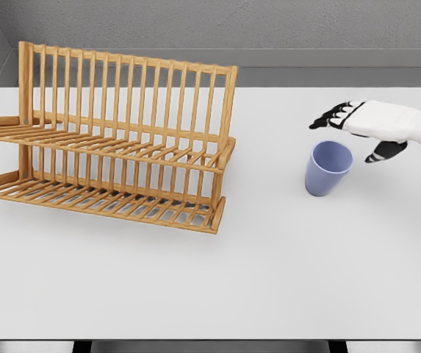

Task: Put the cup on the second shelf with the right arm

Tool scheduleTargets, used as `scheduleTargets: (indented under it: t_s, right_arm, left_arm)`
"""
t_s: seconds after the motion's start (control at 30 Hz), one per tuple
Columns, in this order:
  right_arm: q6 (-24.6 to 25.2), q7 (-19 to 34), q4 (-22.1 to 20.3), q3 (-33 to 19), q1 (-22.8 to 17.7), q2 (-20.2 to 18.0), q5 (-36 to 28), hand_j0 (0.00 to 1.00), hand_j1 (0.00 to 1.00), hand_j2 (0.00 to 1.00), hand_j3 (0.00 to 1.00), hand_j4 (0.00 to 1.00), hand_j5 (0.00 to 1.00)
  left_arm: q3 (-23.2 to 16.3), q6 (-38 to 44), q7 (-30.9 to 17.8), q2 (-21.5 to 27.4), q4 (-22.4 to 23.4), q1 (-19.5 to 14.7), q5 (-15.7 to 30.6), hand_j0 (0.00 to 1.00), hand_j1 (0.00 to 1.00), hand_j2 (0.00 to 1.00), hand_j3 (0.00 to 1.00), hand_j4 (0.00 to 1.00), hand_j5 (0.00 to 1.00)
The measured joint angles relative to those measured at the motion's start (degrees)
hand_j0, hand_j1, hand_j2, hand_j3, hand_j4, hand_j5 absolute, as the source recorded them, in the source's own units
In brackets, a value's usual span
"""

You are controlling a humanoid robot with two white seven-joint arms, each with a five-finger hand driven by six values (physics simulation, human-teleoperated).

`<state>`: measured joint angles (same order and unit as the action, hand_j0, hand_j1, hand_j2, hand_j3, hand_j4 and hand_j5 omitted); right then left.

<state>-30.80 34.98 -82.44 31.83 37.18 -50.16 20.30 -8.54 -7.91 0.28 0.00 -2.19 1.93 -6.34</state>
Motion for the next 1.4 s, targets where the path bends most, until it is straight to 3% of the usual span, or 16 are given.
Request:
scheduleTargets:
  t_s: [0.4,1.4]
  right_arm:
    - [0.08,0.04,2.38,3.96,1.58,1.73,0.22,1.00,1.00,1.00,1.00,1.00,1.00]
    - [-0.71,0.04,2.53,5.87,1.93,2.61,0.28,1.00,1.00,1.00,1.00,1.00,1.00]
  left_arm:
    - [0.00,0.00,0.00,0.00,0.00,0.00,0.00,1.00,1.00,1.00,1.00,1.00,1.00]
    - [0.00,0.00,0.00,0.00,0.00,0.00,0.00,1.00,1.00,1.00,1.00,1.00,1.00]
